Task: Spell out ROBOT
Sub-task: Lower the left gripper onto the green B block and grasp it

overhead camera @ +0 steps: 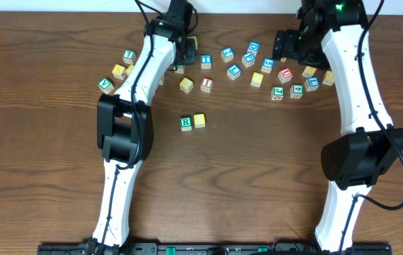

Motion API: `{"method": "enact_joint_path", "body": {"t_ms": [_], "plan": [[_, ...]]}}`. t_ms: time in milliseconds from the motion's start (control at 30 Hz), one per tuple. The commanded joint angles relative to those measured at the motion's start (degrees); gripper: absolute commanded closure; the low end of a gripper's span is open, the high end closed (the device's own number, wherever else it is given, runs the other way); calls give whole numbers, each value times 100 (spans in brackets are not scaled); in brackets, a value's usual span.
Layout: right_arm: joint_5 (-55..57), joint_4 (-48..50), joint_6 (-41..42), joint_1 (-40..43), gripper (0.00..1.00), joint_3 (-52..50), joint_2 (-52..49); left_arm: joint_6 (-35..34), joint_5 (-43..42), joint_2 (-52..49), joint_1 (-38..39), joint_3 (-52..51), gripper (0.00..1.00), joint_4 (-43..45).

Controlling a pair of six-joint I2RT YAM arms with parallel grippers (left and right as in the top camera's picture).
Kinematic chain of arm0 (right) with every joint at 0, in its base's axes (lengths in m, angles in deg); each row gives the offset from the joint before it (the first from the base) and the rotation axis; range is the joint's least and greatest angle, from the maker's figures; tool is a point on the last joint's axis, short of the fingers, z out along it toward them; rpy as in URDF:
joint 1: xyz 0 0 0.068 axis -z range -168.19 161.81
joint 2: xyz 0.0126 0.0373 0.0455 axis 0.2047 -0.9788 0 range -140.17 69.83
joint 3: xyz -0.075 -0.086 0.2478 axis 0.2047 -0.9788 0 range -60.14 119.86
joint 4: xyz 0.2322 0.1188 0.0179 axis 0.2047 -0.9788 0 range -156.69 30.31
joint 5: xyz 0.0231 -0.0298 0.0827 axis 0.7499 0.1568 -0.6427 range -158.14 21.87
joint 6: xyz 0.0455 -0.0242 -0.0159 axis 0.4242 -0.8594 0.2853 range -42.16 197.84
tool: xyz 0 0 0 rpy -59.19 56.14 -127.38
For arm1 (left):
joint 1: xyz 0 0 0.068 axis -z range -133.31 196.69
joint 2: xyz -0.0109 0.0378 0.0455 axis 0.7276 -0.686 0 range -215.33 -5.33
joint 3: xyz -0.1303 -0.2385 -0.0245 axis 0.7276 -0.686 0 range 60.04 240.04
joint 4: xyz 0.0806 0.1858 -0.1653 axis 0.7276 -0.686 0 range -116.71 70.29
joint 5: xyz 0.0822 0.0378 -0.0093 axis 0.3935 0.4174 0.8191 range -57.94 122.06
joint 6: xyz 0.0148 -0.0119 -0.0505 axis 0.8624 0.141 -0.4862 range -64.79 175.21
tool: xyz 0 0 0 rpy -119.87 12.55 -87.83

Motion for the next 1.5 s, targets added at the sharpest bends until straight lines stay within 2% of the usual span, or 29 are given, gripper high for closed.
{"method": "enact_joint_path", "body": {"t_ms": [0, 200, 233, 300, 1333, 1433, 1467], "plan": [[31, -24, -177, 15, 9, 76, -35, 153, 72, -216, -9, 127, 59, 162], [31, -63, -262, 15, 9, 76, -35, 509, 304, -385, -9, 127, 58, 249], [28, -66, -260, 15, 9, 76, -35, 511, 380, -385, -9, 127, 54, 254], [31, -63, -260, 15, 9, 76, -35, 511, 507, -385, -9, 127, 52, 260], [245, -85, -260, 59, 8, 76, -35, 507, 544, -413, -13, -101, 52, 72], [247, -66, -260, 59, 7, 76, -35, 507, 544, -413, -13, -101, 53, 72], [247, -57, -260, 59, 7, 76, -35, 507, 544, -413, -13, -101, 57, 70]]}}
